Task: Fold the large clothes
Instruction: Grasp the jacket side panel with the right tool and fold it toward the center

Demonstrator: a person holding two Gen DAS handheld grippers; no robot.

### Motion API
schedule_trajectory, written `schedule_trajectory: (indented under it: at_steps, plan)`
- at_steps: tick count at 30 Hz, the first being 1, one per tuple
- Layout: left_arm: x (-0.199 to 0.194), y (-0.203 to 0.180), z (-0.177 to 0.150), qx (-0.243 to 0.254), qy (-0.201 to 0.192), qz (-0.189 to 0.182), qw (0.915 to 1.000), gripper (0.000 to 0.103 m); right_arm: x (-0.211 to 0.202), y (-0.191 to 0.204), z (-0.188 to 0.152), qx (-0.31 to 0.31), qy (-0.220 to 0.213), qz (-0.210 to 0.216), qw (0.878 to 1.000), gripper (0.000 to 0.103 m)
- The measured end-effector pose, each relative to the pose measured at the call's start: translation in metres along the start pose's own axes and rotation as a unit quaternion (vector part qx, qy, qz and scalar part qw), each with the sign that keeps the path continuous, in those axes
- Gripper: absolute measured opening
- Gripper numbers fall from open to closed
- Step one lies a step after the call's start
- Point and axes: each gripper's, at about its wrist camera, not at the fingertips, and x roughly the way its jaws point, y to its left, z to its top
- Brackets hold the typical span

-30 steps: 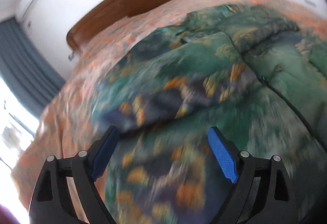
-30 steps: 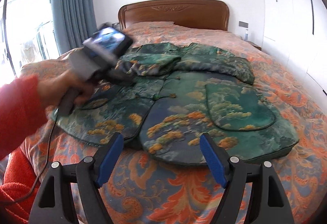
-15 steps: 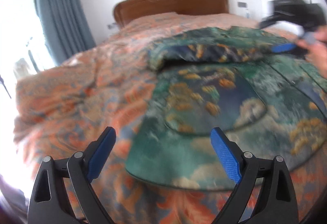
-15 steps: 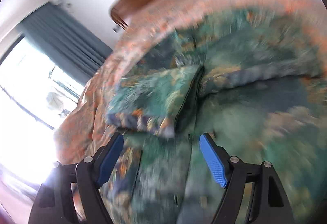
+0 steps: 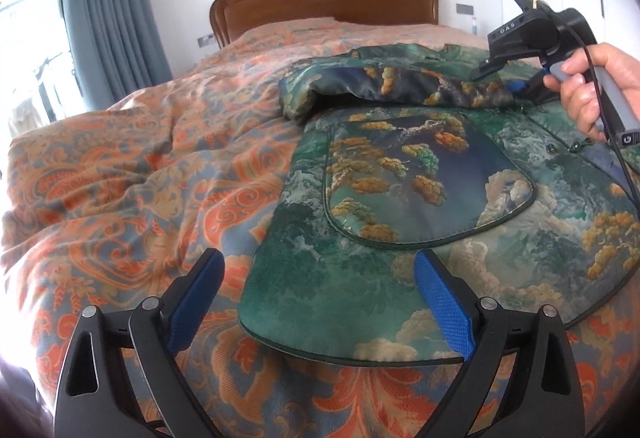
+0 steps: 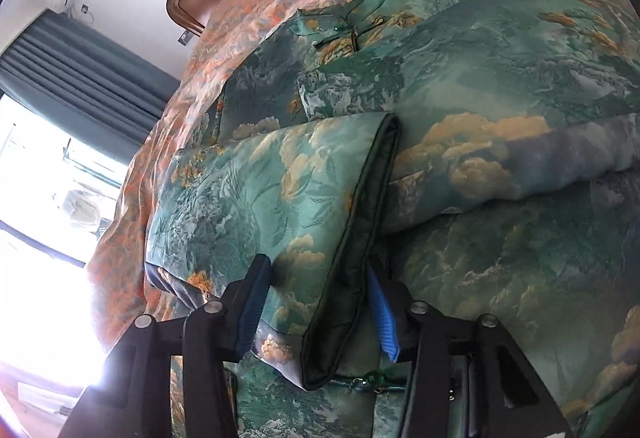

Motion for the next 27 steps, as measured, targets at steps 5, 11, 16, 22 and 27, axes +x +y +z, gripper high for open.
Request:
schedule_trajectory:
  at_steps: [5,11,16,22,27]
  plan:
    - [-0.001,0.001,0.000,0.000,-0.002,0.001,1.0000,0.097,-0.013,0.023,0.012,-0.035,-0.024,-0.002,0.999,0.012]
    - [0.001,0.000,0.000,0.000,-0.003,-0.002,1.0000,0.097,-0.059,0.057,0.049,-0.133,-0.122,-0.063,0.982,0.011]
    - [0.004,0.000,0.000,0.001,0.002,-0.003,1.0000,0.097,-0.032,0.041,0.075,-0.150,-0.109,-0.131,0.974,0.011]
    - [0.008,0.001,-0.001,0.002,0.011,-0.004,0.9999,0.098,0.011,0.023,0.074,-0.131,-0.085,-0.173,0.972,0.049]
    - [-0.005,0.008,0.021,-0.013,0.030,-0.029,0.9990,0.098,-0.004,0.021,0.058,-0.168,-0.100,-0.183,0.963,0.055]
